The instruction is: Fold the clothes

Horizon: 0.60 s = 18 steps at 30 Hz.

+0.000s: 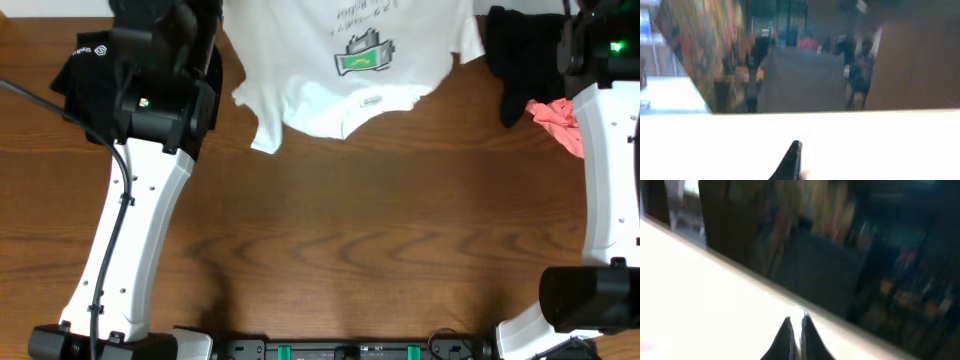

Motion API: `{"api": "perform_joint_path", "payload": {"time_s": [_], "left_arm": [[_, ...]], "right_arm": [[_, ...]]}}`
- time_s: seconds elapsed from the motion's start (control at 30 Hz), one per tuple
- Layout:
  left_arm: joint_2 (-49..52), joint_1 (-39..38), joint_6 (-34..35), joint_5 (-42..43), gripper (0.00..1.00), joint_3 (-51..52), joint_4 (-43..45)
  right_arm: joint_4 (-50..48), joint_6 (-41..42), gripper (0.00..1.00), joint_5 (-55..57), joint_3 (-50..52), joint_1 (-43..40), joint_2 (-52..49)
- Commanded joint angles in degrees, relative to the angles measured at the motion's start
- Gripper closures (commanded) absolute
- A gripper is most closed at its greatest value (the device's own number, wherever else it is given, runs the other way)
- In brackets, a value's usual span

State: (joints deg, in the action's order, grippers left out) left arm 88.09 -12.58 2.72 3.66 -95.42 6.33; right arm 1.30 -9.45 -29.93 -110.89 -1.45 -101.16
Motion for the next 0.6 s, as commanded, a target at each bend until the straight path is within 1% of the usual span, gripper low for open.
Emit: {"api": "perform_joint_path", "payload": {"time_s": [0.0, 0.23, 0.37, 0.57], "left_arm": [[-0.11, 0.26, -0.55, -1.25, 0.94, -0.44, -7.28], [-0.11, 0.22, -0.55, 6.05, 0.94, -0.44, -26.32], [-0.11, 0.22, -0.48, 7.67, 0.94, -0.44, -38.93], [-0.11, 0.22, 2.27, 11.34, 0.94, -0.44, -56.83]], "right_arm": [[7.52, 0.17, 0.99, 1.46, -0.44, 0.24, 1.09], [26.88, 1.05, 0.99, 1.64, -0.44, -0.55, 2.69], [38.91, 1.75, 0.99, 1.64, -0.44, -1.57, 4.92], [58.05, 1.7, 0.99, 4.22, -0.44, -2.01, 8.09]]}}
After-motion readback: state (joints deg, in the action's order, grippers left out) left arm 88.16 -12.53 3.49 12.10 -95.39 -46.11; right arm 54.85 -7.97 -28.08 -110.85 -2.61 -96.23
